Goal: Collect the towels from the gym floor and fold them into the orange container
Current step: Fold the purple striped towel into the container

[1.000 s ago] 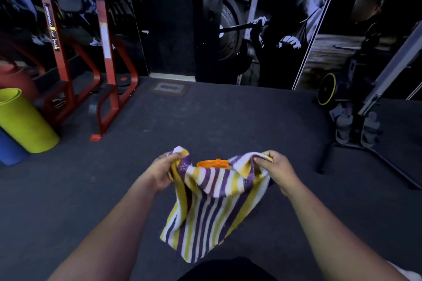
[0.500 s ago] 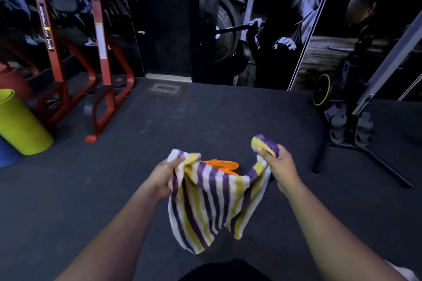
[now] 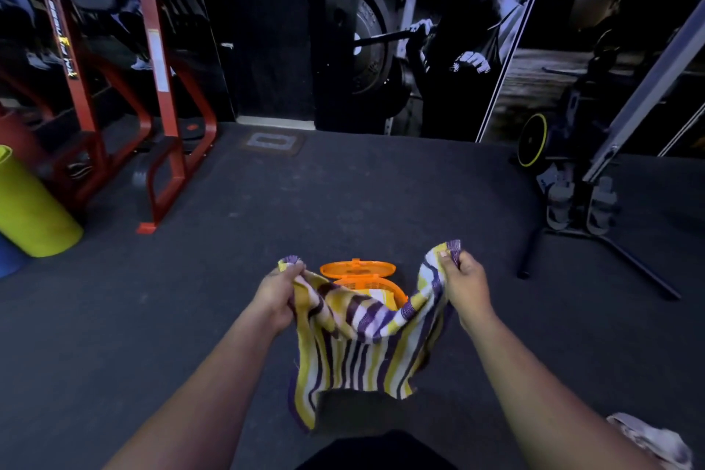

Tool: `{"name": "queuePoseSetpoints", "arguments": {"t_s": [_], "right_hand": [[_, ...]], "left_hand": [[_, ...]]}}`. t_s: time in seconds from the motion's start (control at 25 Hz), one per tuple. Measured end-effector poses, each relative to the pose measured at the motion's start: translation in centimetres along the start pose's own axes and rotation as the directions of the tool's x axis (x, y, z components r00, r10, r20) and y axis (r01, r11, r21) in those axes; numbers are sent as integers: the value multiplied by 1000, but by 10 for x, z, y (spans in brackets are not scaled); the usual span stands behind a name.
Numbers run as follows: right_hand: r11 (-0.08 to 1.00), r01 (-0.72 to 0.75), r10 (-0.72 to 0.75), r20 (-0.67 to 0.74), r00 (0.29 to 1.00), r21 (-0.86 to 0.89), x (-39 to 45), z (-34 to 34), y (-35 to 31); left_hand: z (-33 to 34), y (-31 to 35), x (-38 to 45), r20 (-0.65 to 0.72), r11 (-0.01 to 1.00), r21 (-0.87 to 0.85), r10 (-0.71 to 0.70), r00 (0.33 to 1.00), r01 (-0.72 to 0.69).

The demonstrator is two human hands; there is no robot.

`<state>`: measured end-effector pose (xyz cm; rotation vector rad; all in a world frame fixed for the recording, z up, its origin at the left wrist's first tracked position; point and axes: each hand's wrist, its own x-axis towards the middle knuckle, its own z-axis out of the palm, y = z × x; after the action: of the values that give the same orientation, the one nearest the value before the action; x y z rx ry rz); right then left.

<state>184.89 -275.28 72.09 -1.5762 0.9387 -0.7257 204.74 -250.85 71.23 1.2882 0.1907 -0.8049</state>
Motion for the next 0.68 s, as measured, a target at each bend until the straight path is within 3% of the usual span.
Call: {"name": "queuePoseSetpoints", "arguments": {"t_s": [0.08, 0.16, 0.28, 0.44, 0.56, 0.68], "right_hand": [[998, 11, -12, -15, 1000, -64, -1, 2, 0], [990, 42, -42, 8, 999, -132, 0, 4, 4], [978, 52, -49, 20, 999, -201, 4, 4, 13], [999, -42, 40, 122, 992, 14, -4, 15, 7], [985, -138, 106, 273, 956, 101, -13, 28, 2], [989, -115, 82, 317, 945, 89, -17, 36, 0]], "left_hand": [[5, -4, -3, 39, 972, 113, 202, 979, -205], [8, -6, -6, 20, 935, 208, 289, 957, -286], [7, -8, 5, -73, 967, 194, 185, 980, -168], [13, -8, -1, 90, 996, -12, 86, 992, -85], [12, -10, -5, 202, 989, 3, 146, 969, -149], [12, -15, -6, 161, 956, 159, 223, 961, -248]]}}
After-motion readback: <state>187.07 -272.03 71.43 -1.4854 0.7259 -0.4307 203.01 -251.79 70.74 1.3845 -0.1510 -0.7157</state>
